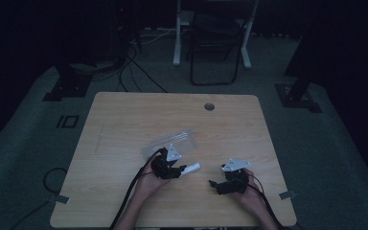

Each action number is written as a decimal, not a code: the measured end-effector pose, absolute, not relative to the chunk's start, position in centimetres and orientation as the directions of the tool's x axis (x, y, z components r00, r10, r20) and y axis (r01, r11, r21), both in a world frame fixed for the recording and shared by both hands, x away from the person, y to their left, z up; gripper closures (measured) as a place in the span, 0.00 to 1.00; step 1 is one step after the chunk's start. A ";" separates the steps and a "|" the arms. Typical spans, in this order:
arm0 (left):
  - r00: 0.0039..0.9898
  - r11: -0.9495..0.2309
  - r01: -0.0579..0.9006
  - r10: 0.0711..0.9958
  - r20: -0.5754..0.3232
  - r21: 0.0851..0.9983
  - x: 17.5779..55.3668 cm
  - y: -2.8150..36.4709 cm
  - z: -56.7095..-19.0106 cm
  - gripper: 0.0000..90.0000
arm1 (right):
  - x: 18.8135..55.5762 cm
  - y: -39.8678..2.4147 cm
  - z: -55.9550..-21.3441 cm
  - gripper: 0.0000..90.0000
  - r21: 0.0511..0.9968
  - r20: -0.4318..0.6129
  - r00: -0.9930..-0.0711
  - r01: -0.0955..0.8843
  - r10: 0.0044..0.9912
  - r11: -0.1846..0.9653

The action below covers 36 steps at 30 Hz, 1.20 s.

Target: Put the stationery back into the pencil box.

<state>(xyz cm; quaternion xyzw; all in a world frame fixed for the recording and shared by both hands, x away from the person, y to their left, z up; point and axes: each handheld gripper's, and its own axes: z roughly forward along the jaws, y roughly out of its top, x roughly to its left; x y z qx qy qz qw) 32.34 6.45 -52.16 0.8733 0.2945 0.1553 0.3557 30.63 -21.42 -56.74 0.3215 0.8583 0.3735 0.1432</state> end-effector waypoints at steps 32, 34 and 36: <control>0.812 -0.624 0.414 0.582 0.041 0.663 32.2 4.7 -54.3 0.67 | 30.6 -21.4 -56.7 0.14 0.733 -0.007 -0.753 0.443 0.658 0.516; 0.813 -0.628 0.414 0.580 0.042 0.659 32.2 4.7 -54.5 0.68 | 30.6 -21.4 -56.7 0.14 0.733 -0.007 -0.753 0.443 0.658 0.516; 0.814 -0.632 0.416 0.579 0.041 0.653 32.2 4.7 -54.5 0.69 | 30.6 -21.4 -56.7 0.14 0.733 -0.007 -0.753 0.443 0.658 0.516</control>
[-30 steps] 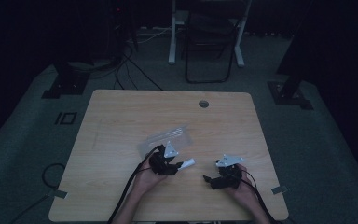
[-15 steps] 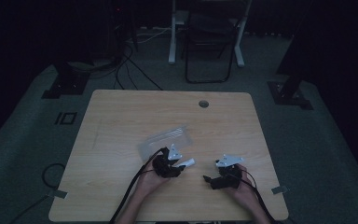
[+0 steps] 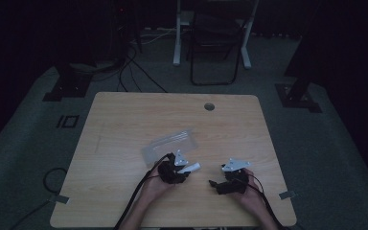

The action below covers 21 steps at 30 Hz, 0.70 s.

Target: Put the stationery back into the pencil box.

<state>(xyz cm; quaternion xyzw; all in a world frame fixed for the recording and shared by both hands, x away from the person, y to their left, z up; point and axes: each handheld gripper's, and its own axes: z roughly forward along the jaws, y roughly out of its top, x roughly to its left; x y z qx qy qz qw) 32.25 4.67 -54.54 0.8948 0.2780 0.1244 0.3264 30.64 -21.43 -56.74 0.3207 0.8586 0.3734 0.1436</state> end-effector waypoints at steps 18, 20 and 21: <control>0.827 -0.652 0.399 0.559 0.054 0.645 32.1 4.3 -54.7 0.78 | 30.6 -21.4 -56.7 0.14 0.733 -0.007 -0.753 0.443 0.658 0.516; 0.829 -0.653 0.398 0.557 0.052 0.644 32.1 4.4 -54.7 0.79 | 30.6 -21.4 -56.7 0.14 0.733 -0.007 -0.753 0.443 0.658 0.516; 0.829 -0.653 0.399 0.556 0.051 0.644 32.1 4.4 -54.7 0.79 | 30.6 -21.4 -56.7 0.14 0.733 -0.007 -0.753 0.443 0.658 0.516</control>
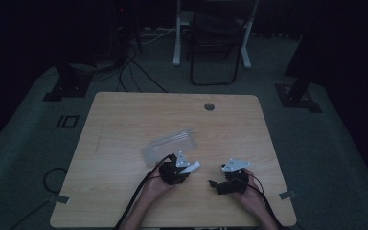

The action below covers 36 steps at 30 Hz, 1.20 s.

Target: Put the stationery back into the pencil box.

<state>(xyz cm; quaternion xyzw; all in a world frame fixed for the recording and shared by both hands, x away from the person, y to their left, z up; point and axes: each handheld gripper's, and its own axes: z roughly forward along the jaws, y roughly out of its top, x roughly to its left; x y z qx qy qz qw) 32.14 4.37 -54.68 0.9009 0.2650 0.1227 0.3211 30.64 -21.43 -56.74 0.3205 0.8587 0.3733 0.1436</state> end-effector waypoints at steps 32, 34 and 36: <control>0.837 -0.655 0.372 0.543 0.068 0.658 31.8 4.6 -54.2 0.79 | 30.6 -21.4 -56.7 0.14 0.733 -0.007 -0.753 0.443 0.658 0.516; 0.836 -0.653 0.371 0.544 0.068 0.660 31.8 4.6 -54.1 0.79 | 30.6 -21.4 -56.7 0.14 0.733 -0.007 -0.753 0.443 0.658 0.516; 0.837 -0.654 0.369 0.543 0.070 0.660 31.8 4.6 -53.9 0.79 | 30.6 -21.4 -56.7 0.14 0.733 -0.007 -0.753 0.443 0.658 0.516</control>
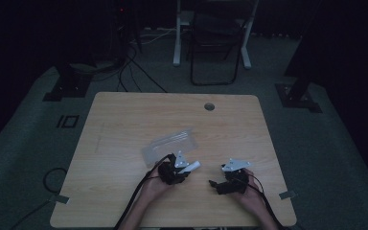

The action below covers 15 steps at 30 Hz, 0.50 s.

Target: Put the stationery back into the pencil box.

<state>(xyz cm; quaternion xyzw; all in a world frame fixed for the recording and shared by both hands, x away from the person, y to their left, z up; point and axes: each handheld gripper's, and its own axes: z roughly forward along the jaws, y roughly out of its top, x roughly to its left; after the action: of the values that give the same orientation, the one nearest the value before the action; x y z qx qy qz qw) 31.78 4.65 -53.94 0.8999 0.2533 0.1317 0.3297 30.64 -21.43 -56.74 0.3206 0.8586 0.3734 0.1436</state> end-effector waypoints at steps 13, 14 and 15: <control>0.839 -0.649 0.344 0.536 0.087 0.679 31.8 5.0 -52.8 0.79 | 30.6 -21.4 -56.7 0.14 0.733 -0.006 -0.753 0.444 0.658 0.515; 0.839 -0.646 0.345 0.538 0.086 0.681 31.8 5.0 -52.8 0.79 | 30.6 -21.4 -56.7 0.14 0.733 -0.007 -0.753 0.443 0.658 0.516; 0.839 -0.647 0.343 0.537 0.089 0.681 31.8 5.0 -52.7 0.79 | 30.6 -21.4 -56.7 0.14 0.733 -0.007 -0.753 0.443 0.658 0.516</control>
<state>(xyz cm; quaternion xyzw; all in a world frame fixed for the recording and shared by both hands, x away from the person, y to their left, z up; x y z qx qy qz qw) 31.76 5.00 -52.68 0.8962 0.2454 0.1427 0.3409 30.64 -21.43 -56.74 0.3206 0.8587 0.3733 0.1435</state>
